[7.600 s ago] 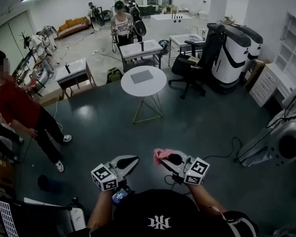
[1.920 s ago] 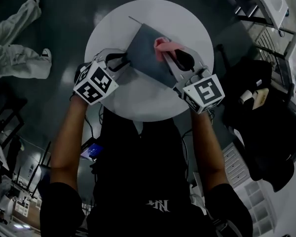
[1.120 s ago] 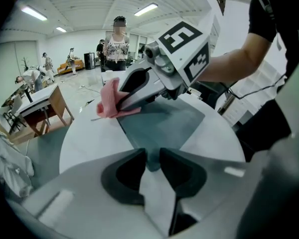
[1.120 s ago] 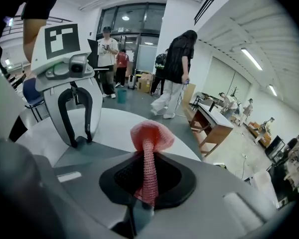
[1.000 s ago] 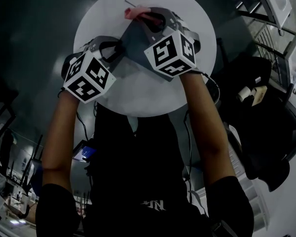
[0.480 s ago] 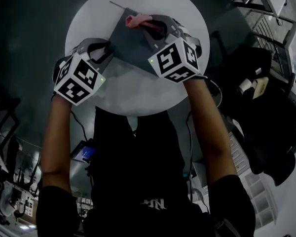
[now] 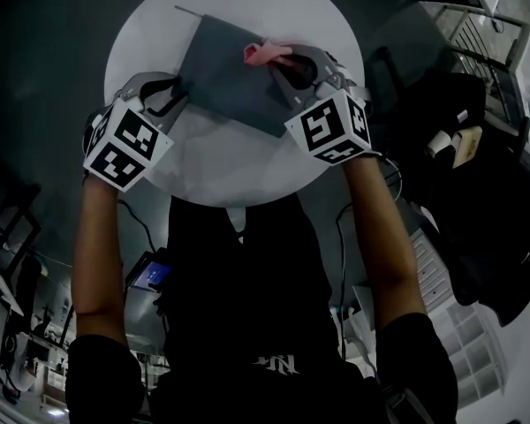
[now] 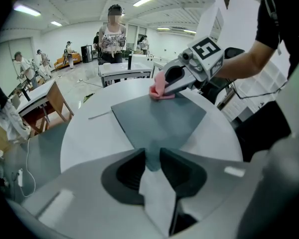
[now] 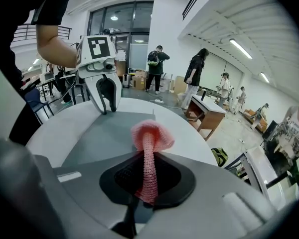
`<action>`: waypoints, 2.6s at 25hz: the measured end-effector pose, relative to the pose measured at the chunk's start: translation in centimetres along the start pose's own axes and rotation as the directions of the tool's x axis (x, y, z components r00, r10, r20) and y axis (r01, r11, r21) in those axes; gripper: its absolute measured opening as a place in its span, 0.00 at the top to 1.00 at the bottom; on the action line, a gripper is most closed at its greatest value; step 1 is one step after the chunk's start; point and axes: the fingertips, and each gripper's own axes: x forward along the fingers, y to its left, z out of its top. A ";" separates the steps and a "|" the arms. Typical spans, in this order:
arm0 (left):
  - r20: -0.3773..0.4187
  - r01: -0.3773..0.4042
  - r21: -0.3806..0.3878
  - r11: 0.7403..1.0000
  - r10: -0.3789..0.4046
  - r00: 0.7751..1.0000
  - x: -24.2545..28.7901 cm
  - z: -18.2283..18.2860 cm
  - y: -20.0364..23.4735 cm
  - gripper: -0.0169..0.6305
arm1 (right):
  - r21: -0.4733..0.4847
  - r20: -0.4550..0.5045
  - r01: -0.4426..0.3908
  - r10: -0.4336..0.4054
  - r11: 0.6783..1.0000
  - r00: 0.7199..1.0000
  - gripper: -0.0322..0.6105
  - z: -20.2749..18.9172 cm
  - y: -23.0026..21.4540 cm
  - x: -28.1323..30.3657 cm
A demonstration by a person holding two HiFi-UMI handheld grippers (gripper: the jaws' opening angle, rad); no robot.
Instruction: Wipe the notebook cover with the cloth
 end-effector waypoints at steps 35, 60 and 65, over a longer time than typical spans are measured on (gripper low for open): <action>0.005 -0.006 -0.005 1.000 0.006 1.000 0.5 -0.3 -0.1 0.82 | -0.012 0.096 -0.087 0.088 0.996 0.992 0.90 10.4 2.2 5.3; -0.014 -0.019 -0.011 1.000 0.019 1.000 0.4 -0.2 0.0 0.82 | -0.028 -0.020 -0.078 0.077 0.997 0.997 0.90 3.9 3.0 3.4; -0.016 -0.024 -0.018 1.000 0.023 1.000 0.2 0.0 0.0 0.82 | -0.002 -0.035 -0.059 0.059 0.998 0.998 0.90 1.3 2.5 1.0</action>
